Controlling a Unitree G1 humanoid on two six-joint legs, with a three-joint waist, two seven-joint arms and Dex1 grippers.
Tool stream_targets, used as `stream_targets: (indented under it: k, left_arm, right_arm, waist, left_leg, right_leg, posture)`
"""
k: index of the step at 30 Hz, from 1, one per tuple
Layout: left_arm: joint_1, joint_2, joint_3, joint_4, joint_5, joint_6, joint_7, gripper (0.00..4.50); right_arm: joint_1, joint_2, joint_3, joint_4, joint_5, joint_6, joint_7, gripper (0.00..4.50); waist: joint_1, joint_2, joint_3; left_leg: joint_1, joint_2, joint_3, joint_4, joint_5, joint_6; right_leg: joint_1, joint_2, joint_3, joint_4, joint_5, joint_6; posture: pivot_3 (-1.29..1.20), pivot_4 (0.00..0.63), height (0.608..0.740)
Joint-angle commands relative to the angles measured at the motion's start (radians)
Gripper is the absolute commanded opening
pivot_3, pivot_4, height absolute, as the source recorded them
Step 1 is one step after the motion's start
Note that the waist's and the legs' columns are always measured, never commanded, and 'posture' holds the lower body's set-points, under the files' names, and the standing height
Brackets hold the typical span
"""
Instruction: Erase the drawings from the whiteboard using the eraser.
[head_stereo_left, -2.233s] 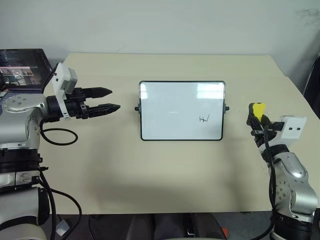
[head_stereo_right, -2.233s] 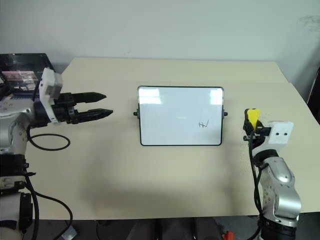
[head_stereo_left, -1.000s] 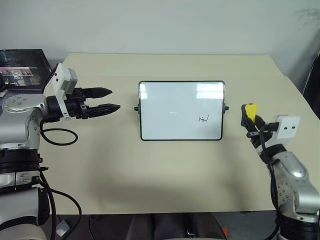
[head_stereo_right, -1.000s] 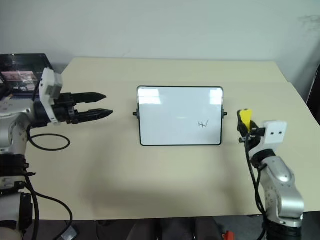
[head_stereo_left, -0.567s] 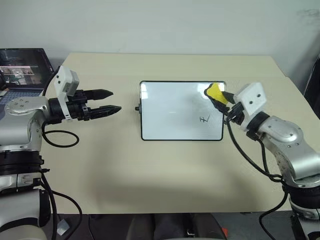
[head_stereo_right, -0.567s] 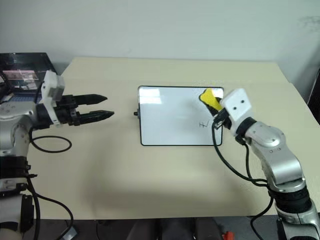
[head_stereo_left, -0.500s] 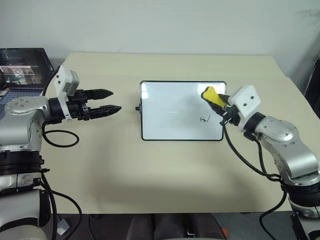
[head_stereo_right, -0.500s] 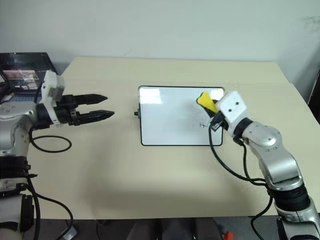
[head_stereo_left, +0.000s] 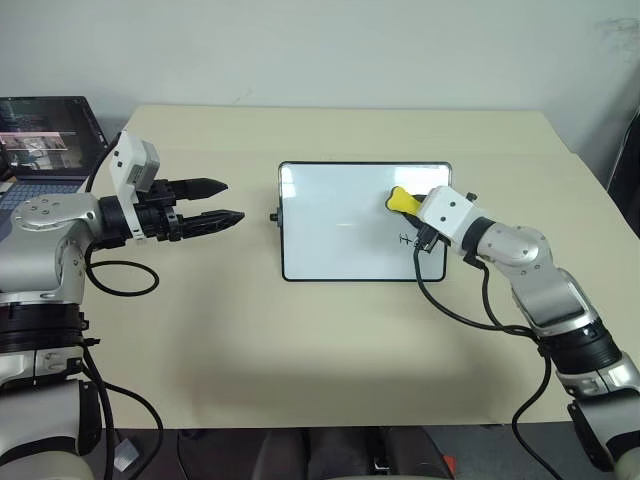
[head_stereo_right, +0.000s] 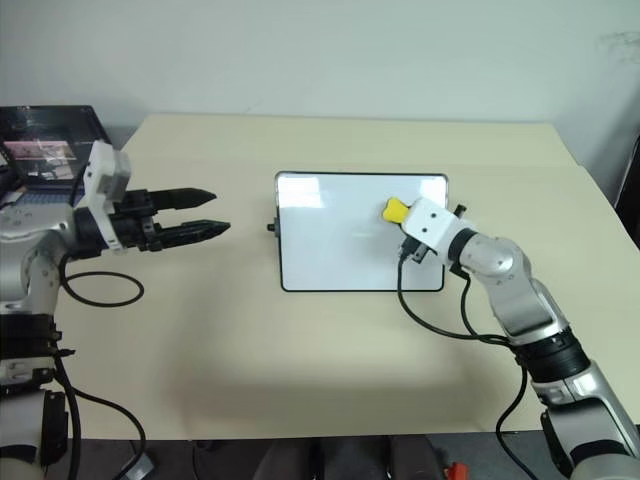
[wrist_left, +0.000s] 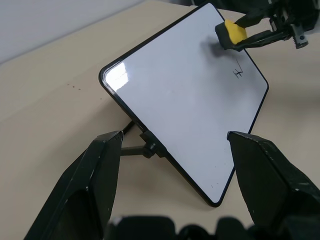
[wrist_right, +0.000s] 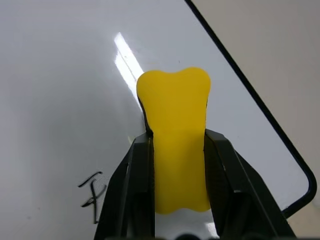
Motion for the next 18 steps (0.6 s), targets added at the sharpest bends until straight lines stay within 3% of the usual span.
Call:
stream_targets:
  k: [1,18]
  left_arm:
    - [-0.019,0.012,0.023,-0.033,-0.012,-0.006,-0.003,3.63]
    - [-0.035,0.005,0.009,-0.026,-0.003,-0.013,-0.003,3.63]
  right_arm:
    - [-0.028,0.009,0.006,0.046,-0.047,-0.074,0.003,0.99]
    - [0.061,0.024,0.086,0.070,-0.196,-0.067,0.110,0.99]
  waist:
    - [0.000,0.000,0.000]
    - [-0.002,-0.006,-0.004]
  left_leg:
    - [0.000,0.000,0.000,0.000,0.000,0.000]
    - [0.008,0.000,-0.001,0.001,0.000,0.000]
  right_leg:
    - [0.000,0.000,0.000,0.000,0.000,0.000]
    - [0.006,0.000,0.001,0.001,0.000,0.000]
  posture:
    - [0.00,0.150,0.740]
    - [0.00,0.150,0.740]
